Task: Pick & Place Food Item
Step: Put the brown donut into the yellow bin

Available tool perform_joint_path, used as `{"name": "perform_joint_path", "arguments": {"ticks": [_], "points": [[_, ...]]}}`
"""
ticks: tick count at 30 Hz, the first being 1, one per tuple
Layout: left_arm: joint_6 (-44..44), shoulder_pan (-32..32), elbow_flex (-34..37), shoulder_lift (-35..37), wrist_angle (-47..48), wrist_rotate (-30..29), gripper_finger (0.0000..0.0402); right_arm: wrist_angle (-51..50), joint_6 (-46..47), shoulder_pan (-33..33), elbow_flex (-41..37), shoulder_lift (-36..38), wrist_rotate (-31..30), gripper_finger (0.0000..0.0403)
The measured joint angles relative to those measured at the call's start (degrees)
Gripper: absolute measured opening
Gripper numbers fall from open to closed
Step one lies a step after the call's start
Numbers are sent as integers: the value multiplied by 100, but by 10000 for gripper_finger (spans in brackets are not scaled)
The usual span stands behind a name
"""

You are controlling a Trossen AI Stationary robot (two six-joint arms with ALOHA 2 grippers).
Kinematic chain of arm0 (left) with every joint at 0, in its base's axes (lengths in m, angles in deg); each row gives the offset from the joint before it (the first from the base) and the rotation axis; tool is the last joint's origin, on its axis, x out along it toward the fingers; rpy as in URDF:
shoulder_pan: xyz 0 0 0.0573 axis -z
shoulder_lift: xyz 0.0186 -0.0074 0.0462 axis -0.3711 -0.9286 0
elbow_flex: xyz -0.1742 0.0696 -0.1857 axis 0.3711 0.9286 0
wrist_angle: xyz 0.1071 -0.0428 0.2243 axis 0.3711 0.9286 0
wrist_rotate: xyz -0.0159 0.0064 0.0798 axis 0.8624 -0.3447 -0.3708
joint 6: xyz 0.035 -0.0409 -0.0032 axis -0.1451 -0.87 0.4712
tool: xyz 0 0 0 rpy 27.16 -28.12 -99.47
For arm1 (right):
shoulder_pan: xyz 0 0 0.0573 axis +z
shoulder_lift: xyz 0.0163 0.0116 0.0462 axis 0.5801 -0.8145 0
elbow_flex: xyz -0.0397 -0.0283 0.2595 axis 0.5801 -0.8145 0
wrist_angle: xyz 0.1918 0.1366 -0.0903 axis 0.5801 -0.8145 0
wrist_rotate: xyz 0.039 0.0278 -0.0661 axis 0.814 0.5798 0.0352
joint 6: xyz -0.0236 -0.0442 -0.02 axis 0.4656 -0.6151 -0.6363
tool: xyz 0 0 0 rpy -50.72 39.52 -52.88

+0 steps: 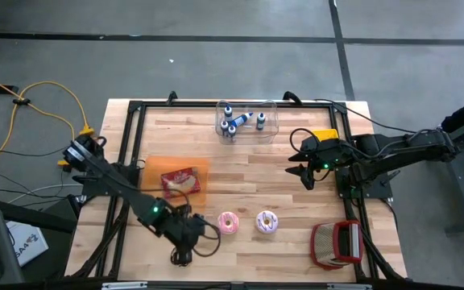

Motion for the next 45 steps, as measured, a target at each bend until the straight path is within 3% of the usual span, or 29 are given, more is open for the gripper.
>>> {"name": "perform_joint_path", "arguments": {"ticks": [14,33,45], "points": [[-144,690,4,-425,161,-8,100,20,1,2,0,0,-1,204],[441,749,9,-453,292,67,101,61,-1,2,0,-1,-2,204],[811,749,9,-707,376,6,179,65,1,0,0,1,-2,204]]}}
